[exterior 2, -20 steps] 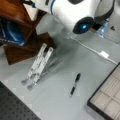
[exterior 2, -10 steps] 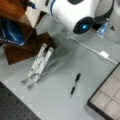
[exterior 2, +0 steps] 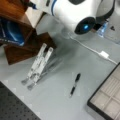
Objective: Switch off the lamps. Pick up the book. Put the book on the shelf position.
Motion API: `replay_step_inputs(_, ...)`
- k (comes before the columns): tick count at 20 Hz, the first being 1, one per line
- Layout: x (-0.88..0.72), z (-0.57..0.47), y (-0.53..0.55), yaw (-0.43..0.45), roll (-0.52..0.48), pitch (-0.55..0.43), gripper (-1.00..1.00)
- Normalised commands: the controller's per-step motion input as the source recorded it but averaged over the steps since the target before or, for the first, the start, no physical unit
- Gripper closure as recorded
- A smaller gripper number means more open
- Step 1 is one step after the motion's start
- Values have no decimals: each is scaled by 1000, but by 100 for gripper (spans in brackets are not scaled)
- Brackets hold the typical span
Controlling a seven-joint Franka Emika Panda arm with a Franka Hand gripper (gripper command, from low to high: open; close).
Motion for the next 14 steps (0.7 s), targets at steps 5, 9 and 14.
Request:
replay_step_inputs(5, 142, 243, 86, 40, 252, -144, -100)
replay_step_inputs(9, 151, 257, 208, -138, 550, -190, -100)
replay_step_inputs(14, 187, 215, 293, -238, 563, -112, -100)
